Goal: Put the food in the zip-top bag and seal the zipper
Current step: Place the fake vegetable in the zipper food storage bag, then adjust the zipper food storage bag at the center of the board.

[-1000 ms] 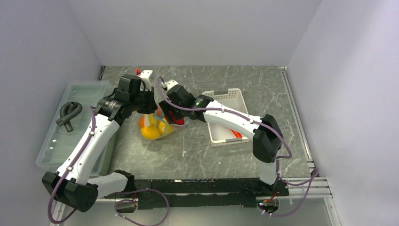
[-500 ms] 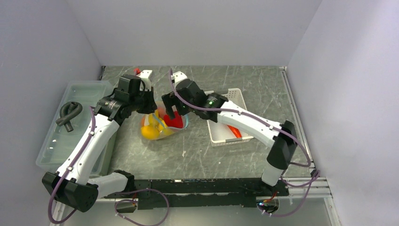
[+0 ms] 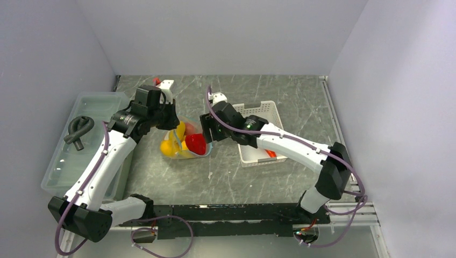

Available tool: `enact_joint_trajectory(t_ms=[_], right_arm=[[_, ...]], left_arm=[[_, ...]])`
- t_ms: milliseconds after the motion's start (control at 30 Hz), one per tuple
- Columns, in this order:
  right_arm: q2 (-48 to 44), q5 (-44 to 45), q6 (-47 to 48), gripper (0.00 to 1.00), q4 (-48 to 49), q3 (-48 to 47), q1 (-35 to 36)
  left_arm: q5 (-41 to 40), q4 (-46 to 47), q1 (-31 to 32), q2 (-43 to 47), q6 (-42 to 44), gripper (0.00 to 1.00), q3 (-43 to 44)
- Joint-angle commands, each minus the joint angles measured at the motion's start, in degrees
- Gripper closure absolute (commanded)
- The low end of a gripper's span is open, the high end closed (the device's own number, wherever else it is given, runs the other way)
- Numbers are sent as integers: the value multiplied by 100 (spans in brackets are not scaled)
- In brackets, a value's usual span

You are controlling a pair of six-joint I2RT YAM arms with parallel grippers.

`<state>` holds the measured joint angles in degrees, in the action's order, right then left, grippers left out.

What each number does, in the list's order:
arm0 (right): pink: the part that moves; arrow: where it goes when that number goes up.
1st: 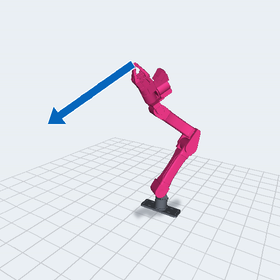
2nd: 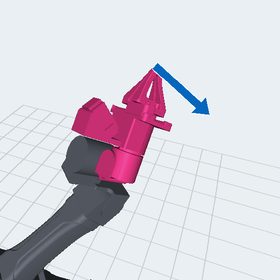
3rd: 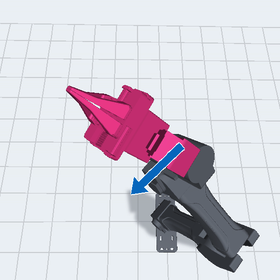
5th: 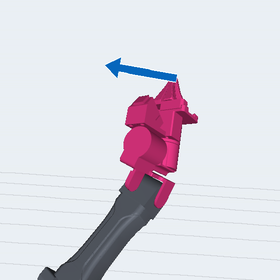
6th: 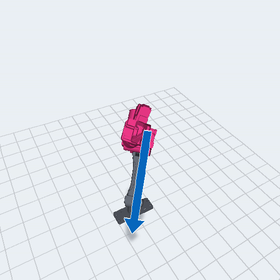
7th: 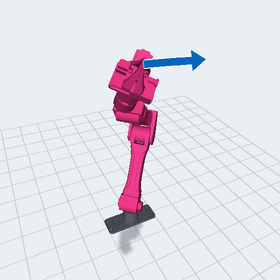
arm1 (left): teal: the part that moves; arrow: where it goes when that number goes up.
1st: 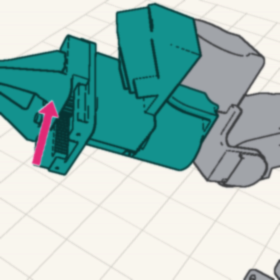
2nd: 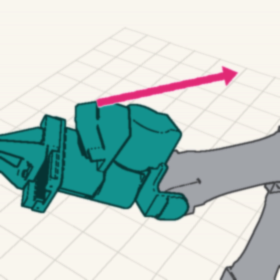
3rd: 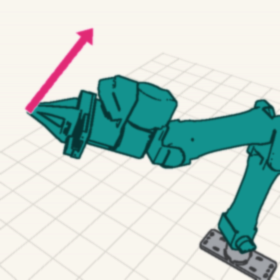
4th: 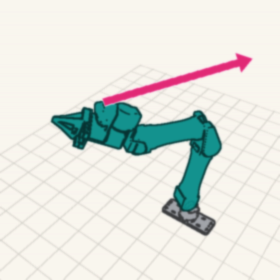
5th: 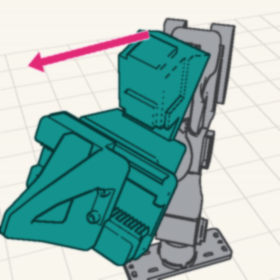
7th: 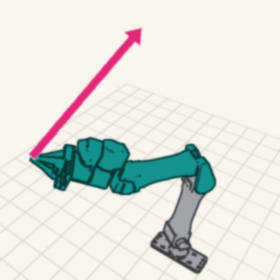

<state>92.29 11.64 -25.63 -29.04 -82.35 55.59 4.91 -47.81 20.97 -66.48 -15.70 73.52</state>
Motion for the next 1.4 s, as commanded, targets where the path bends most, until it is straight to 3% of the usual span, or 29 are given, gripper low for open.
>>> enact_joint_trajectory(t_ms=[0,333,833,900,1033,1367], right_arm=[[-438,-312,-438,35,463,373,-5],[-573,-349,-957,50,926,1124,-14],[-125,-458,-1375,70,1293,1212,-46],[-108,-480,-1419,76,1349,1269,-50],[-113,-509,-1461,100,1350,1259,-57],[-412,-622,-935,100,978,597,-57]], left_arm=[[81,229,-23,74,67,100,36],[104,235,-27,56,67,100,35],[107,239,-32,80,65,100,23],[121,240,-32,82,66,100,24],[116,238,-32,82,66,100,27],[113,70,-32,93,22,100,187]])
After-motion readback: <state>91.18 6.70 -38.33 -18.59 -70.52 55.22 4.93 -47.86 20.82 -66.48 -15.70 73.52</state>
